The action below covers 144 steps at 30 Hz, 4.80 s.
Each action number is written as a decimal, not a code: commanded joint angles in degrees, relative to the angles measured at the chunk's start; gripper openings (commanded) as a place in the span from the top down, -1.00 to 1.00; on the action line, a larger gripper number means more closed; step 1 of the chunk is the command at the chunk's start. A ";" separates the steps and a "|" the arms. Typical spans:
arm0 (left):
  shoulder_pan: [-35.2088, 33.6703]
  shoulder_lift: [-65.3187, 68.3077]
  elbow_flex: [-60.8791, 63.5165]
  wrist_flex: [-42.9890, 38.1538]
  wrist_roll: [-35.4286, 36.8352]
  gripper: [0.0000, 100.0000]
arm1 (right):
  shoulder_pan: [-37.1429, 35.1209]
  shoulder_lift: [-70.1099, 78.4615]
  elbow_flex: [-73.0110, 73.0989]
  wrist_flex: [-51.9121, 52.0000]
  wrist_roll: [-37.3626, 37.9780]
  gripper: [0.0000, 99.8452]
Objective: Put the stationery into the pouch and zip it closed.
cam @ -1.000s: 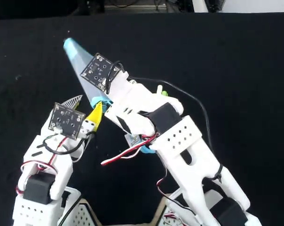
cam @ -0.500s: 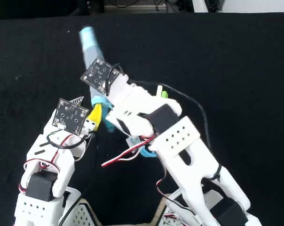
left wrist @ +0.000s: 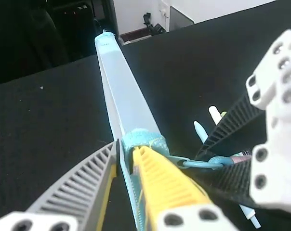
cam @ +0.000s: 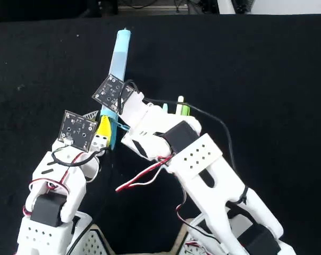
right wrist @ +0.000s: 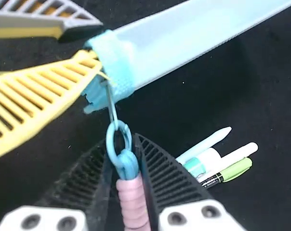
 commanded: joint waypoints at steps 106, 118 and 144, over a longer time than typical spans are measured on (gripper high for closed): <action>-9.36 -0.70 -7.60 12.31 4.40 0.69 | 0.53 -14.81 12.70 -21.80 -2.90 0.98; 2.33 -0.26 -15.52 17.93 6.51 0.61 | 0.35 -14.81 11.47 -21.45 -2.90 0.98; 1.89 11.96 -9.54 6.95 2.55 0.61 | 0.62 -14.90 11.65 -21.27 -2.90 0.98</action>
